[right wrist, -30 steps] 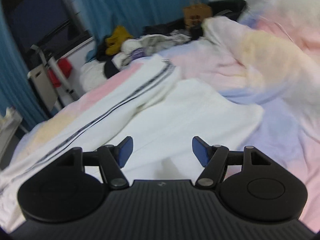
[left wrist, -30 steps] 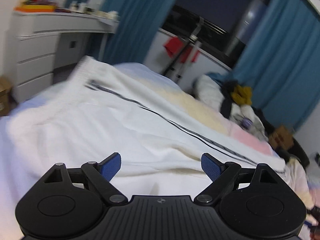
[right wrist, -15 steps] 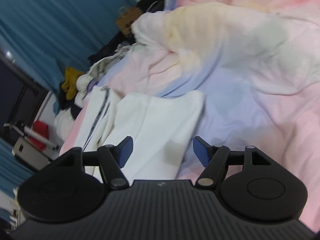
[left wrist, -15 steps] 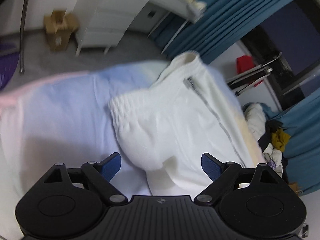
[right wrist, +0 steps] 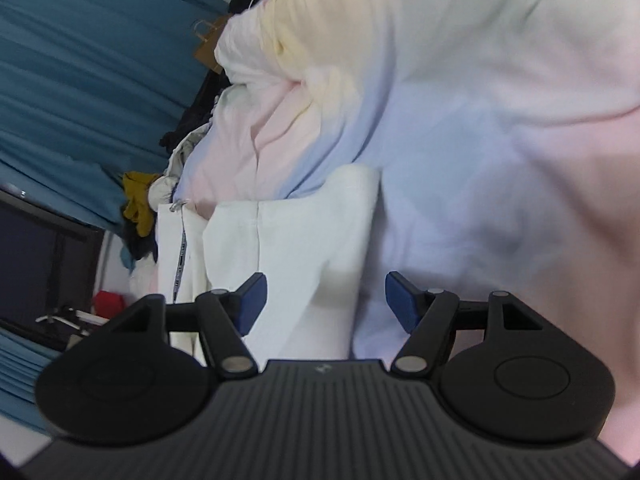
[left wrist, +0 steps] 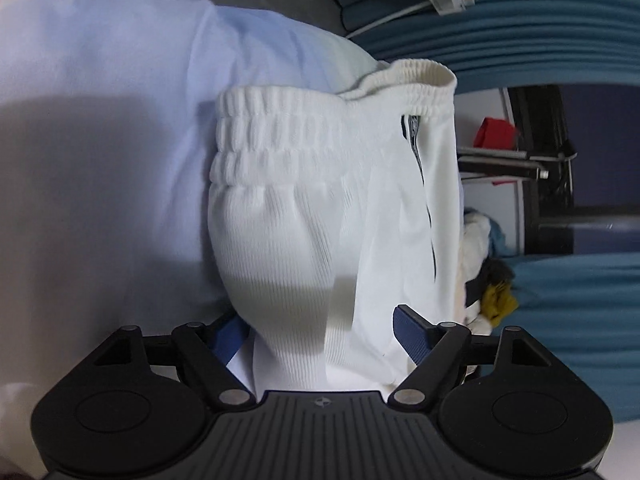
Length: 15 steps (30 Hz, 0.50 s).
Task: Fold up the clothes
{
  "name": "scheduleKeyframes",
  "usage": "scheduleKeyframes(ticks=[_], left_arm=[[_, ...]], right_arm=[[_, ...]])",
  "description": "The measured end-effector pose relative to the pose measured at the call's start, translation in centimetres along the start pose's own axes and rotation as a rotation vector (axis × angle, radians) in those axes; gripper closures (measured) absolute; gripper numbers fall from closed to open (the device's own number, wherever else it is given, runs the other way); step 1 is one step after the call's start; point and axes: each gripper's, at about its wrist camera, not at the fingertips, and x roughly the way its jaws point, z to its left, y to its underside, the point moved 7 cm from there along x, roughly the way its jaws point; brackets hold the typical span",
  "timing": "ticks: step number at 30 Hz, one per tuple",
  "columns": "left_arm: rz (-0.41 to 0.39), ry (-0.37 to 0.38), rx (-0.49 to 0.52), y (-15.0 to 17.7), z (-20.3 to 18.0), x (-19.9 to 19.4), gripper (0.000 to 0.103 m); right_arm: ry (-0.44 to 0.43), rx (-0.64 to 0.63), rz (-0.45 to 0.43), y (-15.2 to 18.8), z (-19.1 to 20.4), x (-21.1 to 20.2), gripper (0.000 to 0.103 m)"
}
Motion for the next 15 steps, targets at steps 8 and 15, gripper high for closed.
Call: scheduleKeyframes(ticks=[8, 15], left_arm=[[-0.023, 0.057, -0.068, -0.7, 0.3, 0.3, 0.035], [-0.050, 0.037, -0.044, -1.3, -0.4, 1.3, 0.064]], right_arm=[[-0.123, -0.128, -0.011, 0.8, 4.2, 2.9, 0.076], [-0.063, -0.203, -0.057, 0.6, 5.3, 2.9, 0.095]])
